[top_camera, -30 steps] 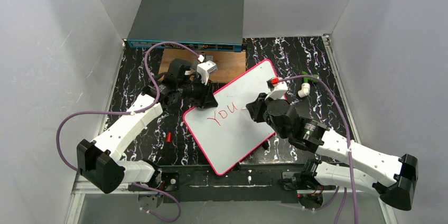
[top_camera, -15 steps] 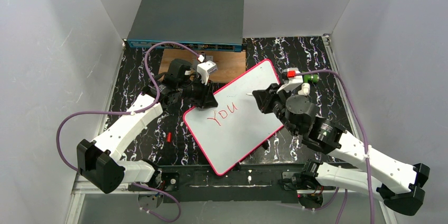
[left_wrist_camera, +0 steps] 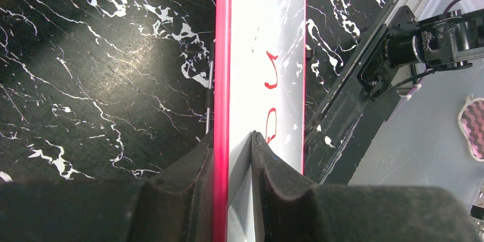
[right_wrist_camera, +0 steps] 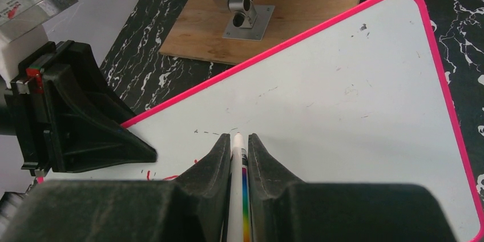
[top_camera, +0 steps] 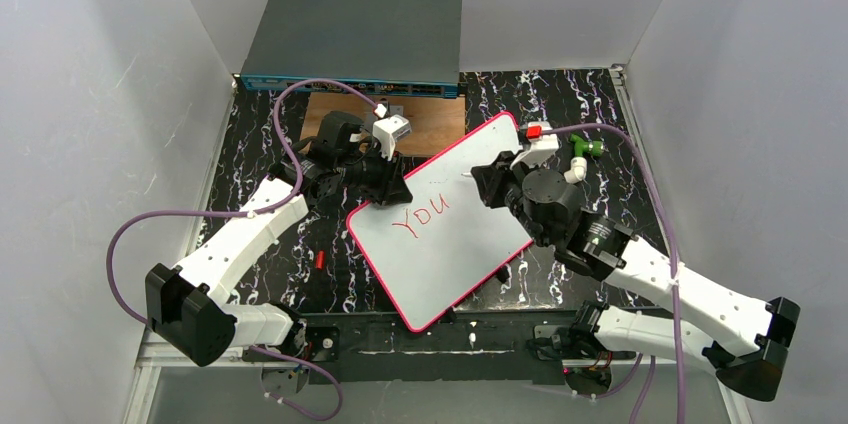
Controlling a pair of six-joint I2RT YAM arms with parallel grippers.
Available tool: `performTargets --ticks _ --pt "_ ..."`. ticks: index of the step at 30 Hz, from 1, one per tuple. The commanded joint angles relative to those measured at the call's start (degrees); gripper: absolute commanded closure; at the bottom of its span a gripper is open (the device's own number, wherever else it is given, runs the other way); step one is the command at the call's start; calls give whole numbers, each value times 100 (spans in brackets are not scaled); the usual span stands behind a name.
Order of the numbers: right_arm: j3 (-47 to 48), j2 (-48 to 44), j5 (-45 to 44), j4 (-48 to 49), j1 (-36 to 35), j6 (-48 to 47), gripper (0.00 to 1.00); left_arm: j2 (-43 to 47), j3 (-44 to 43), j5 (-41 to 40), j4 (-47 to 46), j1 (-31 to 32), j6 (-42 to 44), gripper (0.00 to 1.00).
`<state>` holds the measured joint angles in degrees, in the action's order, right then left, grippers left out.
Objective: Write a sentence on the whiteboard
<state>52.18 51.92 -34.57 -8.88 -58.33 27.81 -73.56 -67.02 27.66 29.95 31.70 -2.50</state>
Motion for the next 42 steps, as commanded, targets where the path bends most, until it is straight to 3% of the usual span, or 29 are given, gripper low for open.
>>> performTargets --ticks 1,16,42 --pt "275 198 261 422 138 -68 99 -25 135 -929 494 30 793 100" --pt "253 556 825 805 335 59 99 -8 137 -938 493 29 808 100" --pt "183 1003 897 804 524 346 99 8 135 -925 516 29 803 100"
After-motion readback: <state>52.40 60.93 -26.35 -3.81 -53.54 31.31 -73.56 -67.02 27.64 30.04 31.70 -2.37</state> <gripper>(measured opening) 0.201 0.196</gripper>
